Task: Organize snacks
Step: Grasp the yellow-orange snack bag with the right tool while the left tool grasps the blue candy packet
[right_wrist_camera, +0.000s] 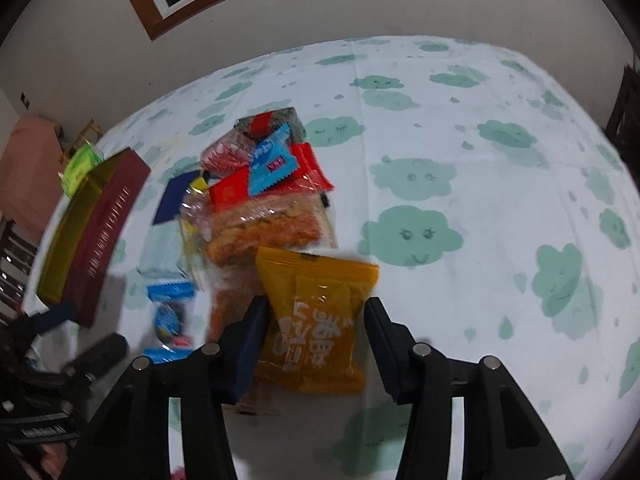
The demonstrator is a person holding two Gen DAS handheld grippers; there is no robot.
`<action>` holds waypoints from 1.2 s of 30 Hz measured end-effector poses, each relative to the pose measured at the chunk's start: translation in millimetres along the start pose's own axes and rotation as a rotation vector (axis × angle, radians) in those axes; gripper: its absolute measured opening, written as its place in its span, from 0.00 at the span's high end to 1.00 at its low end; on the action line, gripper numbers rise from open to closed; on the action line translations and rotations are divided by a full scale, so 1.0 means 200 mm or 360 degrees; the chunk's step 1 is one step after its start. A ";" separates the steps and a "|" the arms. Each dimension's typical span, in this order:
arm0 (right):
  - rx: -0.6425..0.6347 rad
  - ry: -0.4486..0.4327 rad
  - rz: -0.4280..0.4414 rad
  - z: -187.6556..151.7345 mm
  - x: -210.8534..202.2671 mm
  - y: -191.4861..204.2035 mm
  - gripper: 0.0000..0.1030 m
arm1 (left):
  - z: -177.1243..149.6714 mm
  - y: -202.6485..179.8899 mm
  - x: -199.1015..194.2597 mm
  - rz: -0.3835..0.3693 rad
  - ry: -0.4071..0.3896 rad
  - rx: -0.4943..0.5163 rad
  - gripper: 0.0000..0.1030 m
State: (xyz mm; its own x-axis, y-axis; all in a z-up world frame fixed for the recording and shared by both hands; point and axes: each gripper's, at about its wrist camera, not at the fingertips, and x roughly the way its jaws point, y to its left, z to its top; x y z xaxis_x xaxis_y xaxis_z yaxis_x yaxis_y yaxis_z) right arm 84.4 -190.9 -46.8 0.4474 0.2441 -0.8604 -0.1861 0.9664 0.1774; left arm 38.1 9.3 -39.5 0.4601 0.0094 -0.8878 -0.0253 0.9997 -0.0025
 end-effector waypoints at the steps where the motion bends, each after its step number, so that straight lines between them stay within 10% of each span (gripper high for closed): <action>1: -0.0011 0.0005 -0.0013 -0.01 0.00 0.00 0.51 | 0.00 0.00 0.00 0.0000 0.0002 0.0001 0.02; 13: -0.0045 -0.0044 -0.0061 -0.02 -0.01 -0.07 0.65 | 0.01 -0.04 0.02 -0.0078 0.0038 -0.0017 0.03; 36: 0.0033 -0.0115 -0.0063 -0.04 -0.04 -0.26 0.65 | 0.15 -0.16 0.20 -0.0235 0.0317 -0.0177 0.52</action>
State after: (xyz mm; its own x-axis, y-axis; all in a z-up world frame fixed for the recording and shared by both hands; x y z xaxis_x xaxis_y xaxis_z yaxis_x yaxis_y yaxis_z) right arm 83.0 -243.1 -53.9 0.5162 0.2102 -0.8303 -0.1491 0.9767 0.1545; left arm 84.0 -21.3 -60.8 0.2824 -0.1523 -0.9471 -0.0732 0.9810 -0.1795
